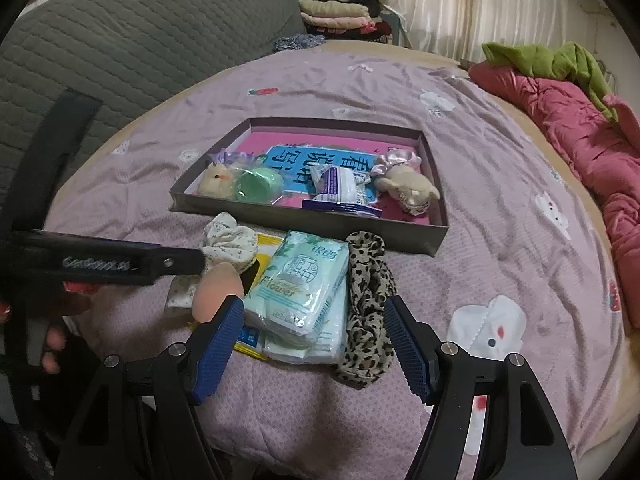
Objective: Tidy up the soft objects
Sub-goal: 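Grasp the floral scrunchie with left tool while right tool grasps the tissue pack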
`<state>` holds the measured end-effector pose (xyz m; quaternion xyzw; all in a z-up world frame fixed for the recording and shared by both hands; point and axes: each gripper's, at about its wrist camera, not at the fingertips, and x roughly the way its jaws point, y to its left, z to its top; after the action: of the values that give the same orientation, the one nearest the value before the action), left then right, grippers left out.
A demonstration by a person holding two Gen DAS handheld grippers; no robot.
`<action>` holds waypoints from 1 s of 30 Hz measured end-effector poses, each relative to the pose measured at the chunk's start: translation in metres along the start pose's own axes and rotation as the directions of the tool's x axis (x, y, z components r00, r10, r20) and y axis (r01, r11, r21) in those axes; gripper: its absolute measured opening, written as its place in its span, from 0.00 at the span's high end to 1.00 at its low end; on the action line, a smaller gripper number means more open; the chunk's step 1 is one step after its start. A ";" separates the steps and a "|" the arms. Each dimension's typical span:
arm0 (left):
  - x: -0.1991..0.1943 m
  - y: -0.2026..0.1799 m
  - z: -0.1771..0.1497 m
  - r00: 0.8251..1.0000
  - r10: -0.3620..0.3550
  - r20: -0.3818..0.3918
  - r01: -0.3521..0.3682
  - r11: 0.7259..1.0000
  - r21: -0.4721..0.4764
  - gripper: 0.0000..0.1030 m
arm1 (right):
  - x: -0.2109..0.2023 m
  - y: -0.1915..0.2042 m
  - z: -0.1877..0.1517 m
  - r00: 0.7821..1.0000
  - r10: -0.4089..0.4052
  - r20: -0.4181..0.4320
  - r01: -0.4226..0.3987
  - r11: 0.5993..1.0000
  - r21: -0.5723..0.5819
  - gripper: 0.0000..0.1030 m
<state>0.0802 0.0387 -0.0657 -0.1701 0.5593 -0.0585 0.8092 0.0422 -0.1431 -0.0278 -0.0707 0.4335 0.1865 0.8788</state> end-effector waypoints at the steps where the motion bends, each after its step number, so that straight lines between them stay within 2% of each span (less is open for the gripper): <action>1: 0.003 0.002 0.002 1.000 -0.008 -0.005 0.008 1.000 -0.010 0.39 | 0.003 0.000 0.000 1.000 0.003 -0.006 -0.003 1.000 0.002 0.28; 7: 0.022 0.007 0.012 1.000 -0.011 -0.024 0.010 0.999 -0.033 0.39 | 0.021 -0.002 0.001 0.999 0.001 -0.032 -0.001 1.000 0.020 0.28; 12: 0.031 0.006 0.015 1.000 0.005 -0.023 -0.006 1.000 -0.011 0.40 | 0.035 -0.001 0.004 0.999 0.008 -0.047 -0.007 0.999 0.038 0.28; 17: 0.031 0.007 0.018 1.000 0.029 0.003 -0.029 1.000 0.012 0.54 | 0.047 0.007 0.007 0.998 0.014 -0.057 -0.013 0.999 0.031 0.28; 23: 0.033 0.014 0.023 1.000 0.010 0.014 -0.010 1.000 0.001 0.69 | 0.059 0.017 0.011 0.998 0.011 -0.061 -0.010 1.000 0.015 0.28; 30: 0.037 0.020 0.027 1.000 -0.012 0.022 0.013 1.000 -0.020 0.75 | 0.072 0.029 0.011 0.997 -0.040 -0.068 0.037 0.998 -0.046 0.28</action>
<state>0.1171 0.0530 -0.0965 -0.1822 0.5499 -0.0561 0.8132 0.0793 -0.0942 -0.0766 -0.1053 0.4575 0.1768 0.8651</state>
